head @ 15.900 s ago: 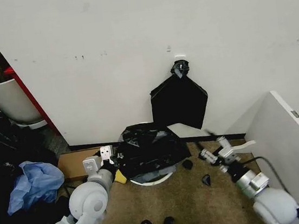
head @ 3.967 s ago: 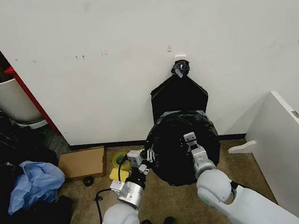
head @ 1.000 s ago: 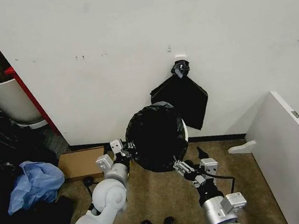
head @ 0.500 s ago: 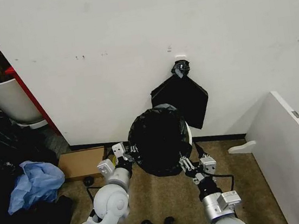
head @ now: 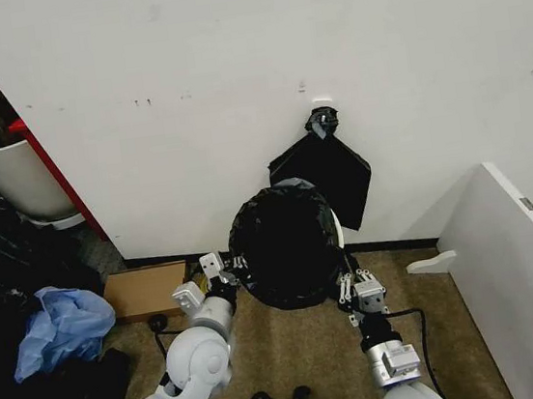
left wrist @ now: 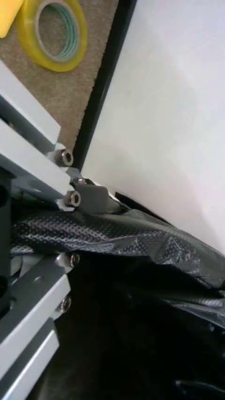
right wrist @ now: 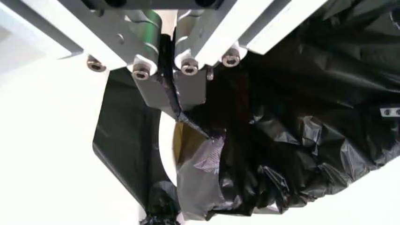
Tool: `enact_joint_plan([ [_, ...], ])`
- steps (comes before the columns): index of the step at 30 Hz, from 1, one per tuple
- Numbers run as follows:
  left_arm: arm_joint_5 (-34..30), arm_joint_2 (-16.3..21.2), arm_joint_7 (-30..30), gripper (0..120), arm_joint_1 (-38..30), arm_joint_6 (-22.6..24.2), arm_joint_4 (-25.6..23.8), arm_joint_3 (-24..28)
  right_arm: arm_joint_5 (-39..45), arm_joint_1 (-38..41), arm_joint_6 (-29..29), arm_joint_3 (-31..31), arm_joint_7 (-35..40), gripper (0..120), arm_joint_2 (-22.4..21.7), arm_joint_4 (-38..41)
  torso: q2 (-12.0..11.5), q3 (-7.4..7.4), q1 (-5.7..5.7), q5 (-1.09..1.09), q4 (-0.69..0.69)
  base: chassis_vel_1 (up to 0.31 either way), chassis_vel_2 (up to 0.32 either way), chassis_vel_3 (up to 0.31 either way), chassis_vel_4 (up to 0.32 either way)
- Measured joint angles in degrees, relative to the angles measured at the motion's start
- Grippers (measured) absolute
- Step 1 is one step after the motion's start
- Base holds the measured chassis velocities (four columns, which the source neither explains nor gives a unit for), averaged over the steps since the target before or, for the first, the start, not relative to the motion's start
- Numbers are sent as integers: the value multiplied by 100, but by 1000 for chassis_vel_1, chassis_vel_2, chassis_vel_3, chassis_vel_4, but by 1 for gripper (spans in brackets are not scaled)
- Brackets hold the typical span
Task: Place the garbage bag over the trash bin.
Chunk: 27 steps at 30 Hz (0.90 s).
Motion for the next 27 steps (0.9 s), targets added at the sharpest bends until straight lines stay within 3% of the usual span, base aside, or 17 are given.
enact_joint_plan([
  [7,1,-23,3,1,5,0,2,2,195,0,90,-19,24,0,26,-6,0,0,0,0,0,0,0,0,0],
  [11,-5,-42,3,1,13,9,-15,-1,880,52,308,-35,20,0,61,-43,0,0,0,-1,-1,0,0,0,0],
  [12,-6,-43,3,1,19,13,-27,-2,1108,76,365,-39,17,0,69,-53,0,0,0,-1,-1,0,0,0,0],
  [13,-6,-35,-1,1,52,36,-66,-4,1963,176,562,-43,25,0,102,-77,0,0,0,0,0,0,0,0,0],
  [15,-6,-3,-10,1,97,58,-98,-16,2850,234,807,12,-14,0,131,-62,0,0,0,-1,0,0,0,0,0],
  [17,-30,39,-5,1,140,61,-145,-40,3442,225,971,85,-170,0,139,-40,0,0,0,1,2,0,0,0,0],
  [22,-78,105,1,1,205,65,-229,-59,4373,135,1167,116,-579,0,147,110,0,0,0,0,0,0,0,0,0],
  [27,-148,142,-1,1,216,72,-303,-88,4631,102,1252,110,-864,0,166,116,0,0,0,-1,0,0,0,0,0],
])
